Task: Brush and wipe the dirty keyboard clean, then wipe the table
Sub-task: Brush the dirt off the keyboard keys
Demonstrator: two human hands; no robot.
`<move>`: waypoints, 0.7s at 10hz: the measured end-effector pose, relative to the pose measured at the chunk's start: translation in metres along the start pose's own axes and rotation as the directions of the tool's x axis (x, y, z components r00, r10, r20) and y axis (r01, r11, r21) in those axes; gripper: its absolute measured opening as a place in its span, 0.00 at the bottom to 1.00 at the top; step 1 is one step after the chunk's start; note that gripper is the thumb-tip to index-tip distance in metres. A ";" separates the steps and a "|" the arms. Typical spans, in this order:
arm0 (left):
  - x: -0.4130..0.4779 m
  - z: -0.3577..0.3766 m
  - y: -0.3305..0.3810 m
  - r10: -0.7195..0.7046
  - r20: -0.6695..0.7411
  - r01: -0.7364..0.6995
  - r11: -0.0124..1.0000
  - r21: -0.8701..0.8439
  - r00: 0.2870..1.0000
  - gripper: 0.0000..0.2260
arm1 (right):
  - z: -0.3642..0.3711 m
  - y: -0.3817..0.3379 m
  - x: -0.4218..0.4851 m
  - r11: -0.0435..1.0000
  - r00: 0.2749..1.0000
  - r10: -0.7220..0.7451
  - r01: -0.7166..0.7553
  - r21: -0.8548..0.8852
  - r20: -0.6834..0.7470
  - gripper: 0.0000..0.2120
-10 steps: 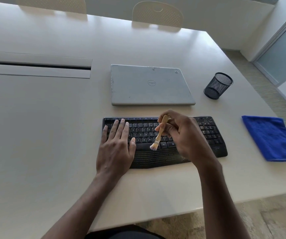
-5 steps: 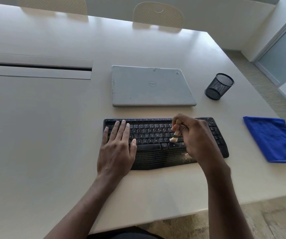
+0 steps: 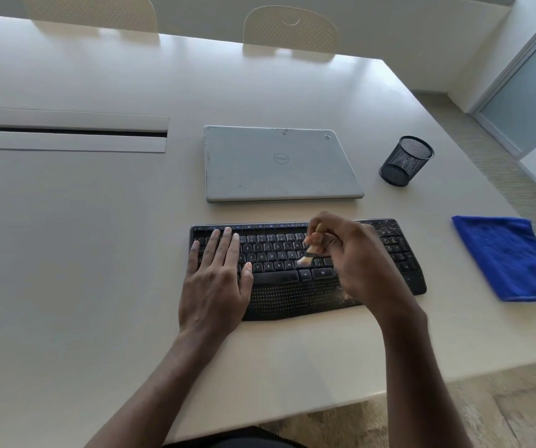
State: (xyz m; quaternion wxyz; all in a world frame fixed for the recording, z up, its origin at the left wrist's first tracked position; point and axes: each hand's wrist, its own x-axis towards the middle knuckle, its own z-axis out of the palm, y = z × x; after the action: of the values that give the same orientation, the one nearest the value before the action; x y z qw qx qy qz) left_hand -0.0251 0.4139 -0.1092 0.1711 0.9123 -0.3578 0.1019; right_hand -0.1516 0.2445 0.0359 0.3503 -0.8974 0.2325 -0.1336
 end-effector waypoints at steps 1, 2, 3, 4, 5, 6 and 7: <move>0.000 0.000 0.000 0.000 0.006 0.000 1.000 0.009 1.000 0.29 | 0.007 0.003 -0.001 0.998 0.997 -0.040 0.042 -0.039 0.060 0.11; 0.000 0.000 0.000 -0.002 0.007 0.002 1.000 0.011 1.000 0.29 | -0.001 0.016 0.000 0.998 0.999 0.049 -0.049 -0.049 -0.011 0.14; 0.000 0.000 0.000 -0.002 0.010 0.002 1.000 0.011 1.000 0.29 | -0.004 0.014 -0.001 0.997 0.998 0.034 -0.038 -0.061 -0.055 0.13; -0.001 0.000 -0.001 -0.002 0.009 0.002 1.000 0.012 1.000 0.29 | -0.001 0.007 -0.001 1.000 0.999 -0.024 0.023 -0.008 -0.036 0.11; 0.000 0.000 -0.001 -0.001 0.008 0.001 1.000 0.011 1.000 0.29 | 0.003 0.011 -0.001 0.999 0.999 -0.039 0.039 -0.005 0.034 0.12; 0.000 0.000 0.000 0.000 0.004 0.000 1.000 0.007 1.000 0.29 | -0.010 0.020 0.000 0.996 1.000 0.028 -0.027 -0.087 0.010 0.13; 0.000 0.000 0.000 0.000 0.004 0.000 1.000 0.007 1.000 0.29 | -0.016 0.018 -0.001 0.988 0.999 0.048 -0.051 -0.145 -0.027 0.14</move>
State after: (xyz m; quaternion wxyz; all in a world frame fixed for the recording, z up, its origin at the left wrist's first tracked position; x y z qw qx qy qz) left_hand -0.0248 0.4142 -0.1093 0.1673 0.9131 -0.3578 0.1011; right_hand -0.1649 0.2238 0.0350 0.2844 -0.9129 0.2678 -0.1180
